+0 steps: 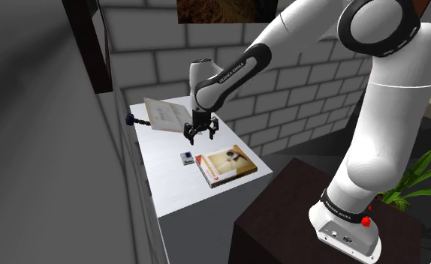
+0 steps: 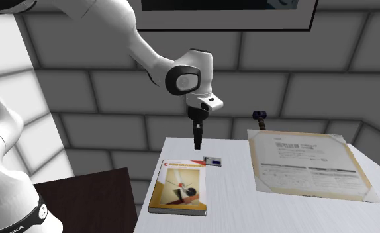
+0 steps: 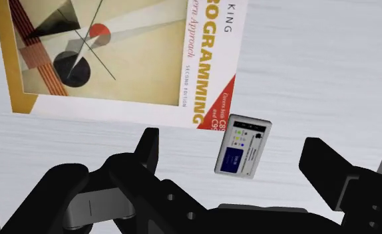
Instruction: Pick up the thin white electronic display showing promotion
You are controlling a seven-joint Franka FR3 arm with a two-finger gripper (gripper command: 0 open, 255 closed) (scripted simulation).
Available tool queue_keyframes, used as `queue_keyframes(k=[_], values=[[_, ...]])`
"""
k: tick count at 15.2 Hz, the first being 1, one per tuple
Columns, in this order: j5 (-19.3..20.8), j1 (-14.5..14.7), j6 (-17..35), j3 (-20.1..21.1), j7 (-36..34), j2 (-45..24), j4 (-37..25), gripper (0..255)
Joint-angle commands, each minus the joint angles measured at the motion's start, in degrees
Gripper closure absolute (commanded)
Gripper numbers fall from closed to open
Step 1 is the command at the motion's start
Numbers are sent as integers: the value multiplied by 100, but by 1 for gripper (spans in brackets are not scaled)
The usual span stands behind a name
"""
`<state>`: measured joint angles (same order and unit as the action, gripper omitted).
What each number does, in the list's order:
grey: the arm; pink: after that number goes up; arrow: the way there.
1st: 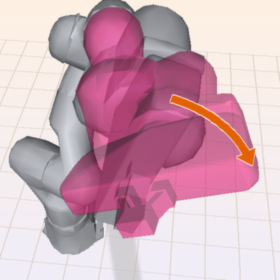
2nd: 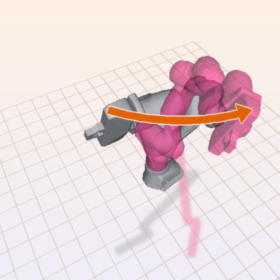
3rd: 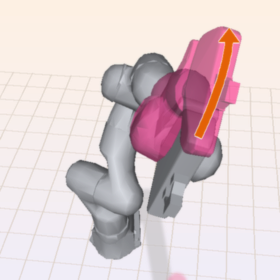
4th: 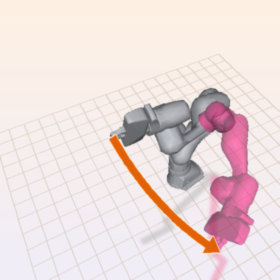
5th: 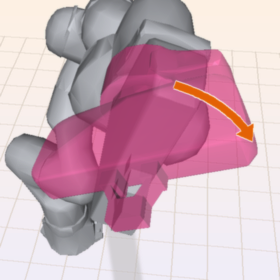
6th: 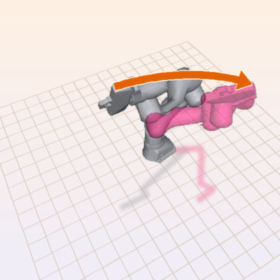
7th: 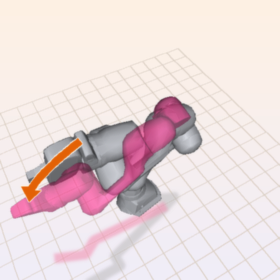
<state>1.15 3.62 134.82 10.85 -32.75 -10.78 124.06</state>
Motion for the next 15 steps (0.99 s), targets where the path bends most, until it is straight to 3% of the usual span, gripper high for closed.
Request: queue_keyframes(k=[1, 9, 15], values=[[179, 72, 116, -35, -221, -472, -333, 0], [650, 446, 211, -311, -832, -2284, -1953, 0], [709, 483, 514, -363, -873, -2629, -1994, 0]])
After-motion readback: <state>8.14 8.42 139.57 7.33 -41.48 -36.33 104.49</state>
